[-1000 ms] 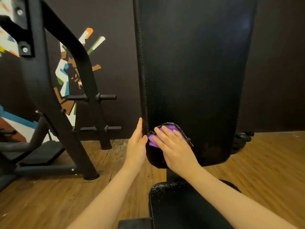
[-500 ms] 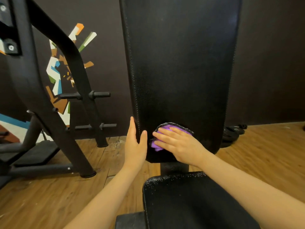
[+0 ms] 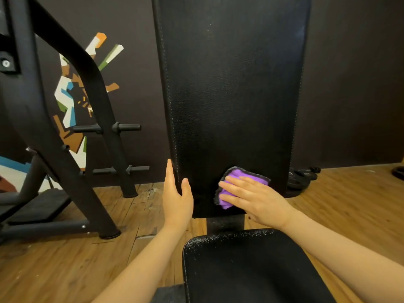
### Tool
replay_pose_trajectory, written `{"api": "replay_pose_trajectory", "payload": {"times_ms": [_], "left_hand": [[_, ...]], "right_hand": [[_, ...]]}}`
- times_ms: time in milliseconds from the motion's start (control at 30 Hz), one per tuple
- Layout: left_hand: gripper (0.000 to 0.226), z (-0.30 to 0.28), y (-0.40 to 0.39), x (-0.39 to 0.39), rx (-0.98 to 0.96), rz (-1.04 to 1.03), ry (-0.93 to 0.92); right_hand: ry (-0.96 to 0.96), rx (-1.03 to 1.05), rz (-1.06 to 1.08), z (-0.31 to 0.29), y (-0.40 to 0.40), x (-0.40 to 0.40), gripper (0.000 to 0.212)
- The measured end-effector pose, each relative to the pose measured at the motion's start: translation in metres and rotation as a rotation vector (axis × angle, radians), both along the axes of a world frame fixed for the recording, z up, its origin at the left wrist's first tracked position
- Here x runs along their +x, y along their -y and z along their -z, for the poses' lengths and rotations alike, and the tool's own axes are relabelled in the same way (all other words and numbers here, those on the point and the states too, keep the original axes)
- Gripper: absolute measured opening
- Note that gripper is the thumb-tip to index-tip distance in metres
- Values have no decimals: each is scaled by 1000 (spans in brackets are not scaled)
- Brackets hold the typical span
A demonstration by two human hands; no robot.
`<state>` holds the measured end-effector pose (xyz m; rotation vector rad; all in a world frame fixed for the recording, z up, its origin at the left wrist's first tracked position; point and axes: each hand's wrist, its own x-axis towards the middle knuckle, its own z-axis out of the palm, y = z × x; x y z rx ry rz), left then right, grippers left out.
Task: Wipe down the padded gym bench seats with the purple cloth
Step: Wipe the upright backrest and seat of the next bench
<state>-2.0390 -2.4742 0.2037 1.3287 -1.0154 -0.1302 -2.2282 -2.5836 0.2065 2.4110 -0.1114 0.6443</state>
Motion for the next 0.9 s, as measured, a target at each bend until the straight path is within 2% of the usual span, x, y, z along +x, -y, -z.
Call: {"api": "replay_pose_trajectory", "payload": {"times_ms": [133,333,633,733,833,900], "left_hand": [[61,2,4,0,-9,-27,-7],[67,2,-3,12,22,67,-27],[68,-3,-6,15,8,122,-124],[68,-3,-6,14,1,134,-136],[67,-4,-9,14,20,148,-131],[62,-7,-12,18,28,168,-130]], "right_hand": [[-54,-57,-5,-3,-3,28,66],[-30,-24,-13,3,15,-9,70],[76,95,237,11,20,-73,88],[123,119,209,3,4,-57,77],[172,83,2,-19,-22,-15,50],[161,51,-75,-33,-34,21,45]]}}
